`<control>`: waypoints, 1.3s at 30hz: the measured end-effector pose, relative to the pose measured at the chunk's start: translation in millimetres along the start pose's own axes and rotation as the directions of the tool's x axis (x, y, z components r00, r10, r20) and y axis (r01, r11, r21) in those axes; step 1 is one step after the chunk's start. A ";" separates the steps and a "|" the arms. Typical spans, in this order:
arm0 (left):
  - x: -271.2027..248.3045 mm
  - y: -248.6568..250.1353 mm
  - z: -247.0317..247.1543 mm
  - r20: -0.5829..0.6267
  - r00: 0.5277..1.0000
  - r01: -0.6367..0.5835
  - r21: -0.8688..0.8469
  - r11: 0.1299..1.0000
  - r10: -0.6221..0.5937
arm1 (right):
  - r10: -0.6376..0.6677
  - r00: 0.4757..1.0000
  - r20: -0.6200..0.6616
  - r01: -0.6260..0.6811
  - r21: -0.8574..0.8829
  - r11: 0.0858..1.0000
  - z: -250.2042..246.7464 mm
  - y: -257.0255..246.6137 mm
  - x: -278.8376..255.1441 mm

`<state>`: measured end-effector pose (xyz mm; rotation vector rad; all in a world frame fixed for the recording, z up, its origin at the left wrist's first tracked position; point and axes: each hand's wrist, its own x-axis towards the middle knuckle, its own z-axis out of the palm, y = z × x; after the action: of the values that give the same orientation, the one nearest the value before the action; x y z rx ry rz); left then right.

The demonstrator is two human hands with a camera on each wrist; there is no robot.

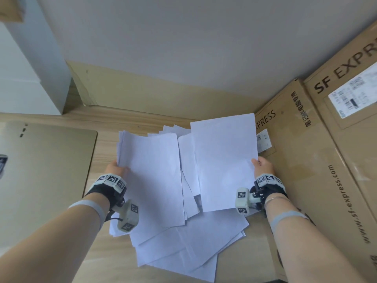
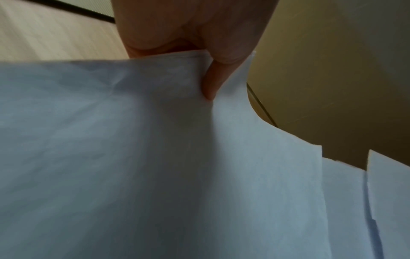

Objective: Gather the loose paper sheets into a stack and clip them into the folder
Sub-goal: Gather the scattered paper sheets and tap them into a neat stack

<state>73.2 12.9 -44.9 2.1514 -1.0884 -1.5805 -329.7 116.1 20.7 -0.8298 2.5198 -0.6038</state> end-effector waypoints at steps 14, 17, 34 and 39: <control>-0.4 -2.4 -4.7 0.030 0.999 0.020 0.001 1.000 -0.020 | 0.045 0.999 0.030 -0.030 -0.386 0.922 24.1 -17.7 -30.8; -0.5 -1.2 -5.3 0.043 0.999 0.013 0.013 1.000 -0.013 | 0.056 0.997 0.051 -0.053 -0.060 0.997 14.6 -21.2 -26.7; -0.7 1.1 1.4 0.071 0.997 -0.003 -0.051 0.999 0.006 | -0.159 0.898 0.411 0.148 0.058 0.987 157.5 -78.0 -90.2; 5.3 -3.4 -4.7 -0.001 1.000 0.020 -0.077 0.997 -0.020 | -0.184 0.919 0.349 0.231 -0.099 0.968 143.4 -87.3 -38.3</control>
<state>79.5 10.5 -49.0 2.1195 -0.9913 -1.6015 -189.5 38.3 -41.9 -1.1566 2.1930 -0.3173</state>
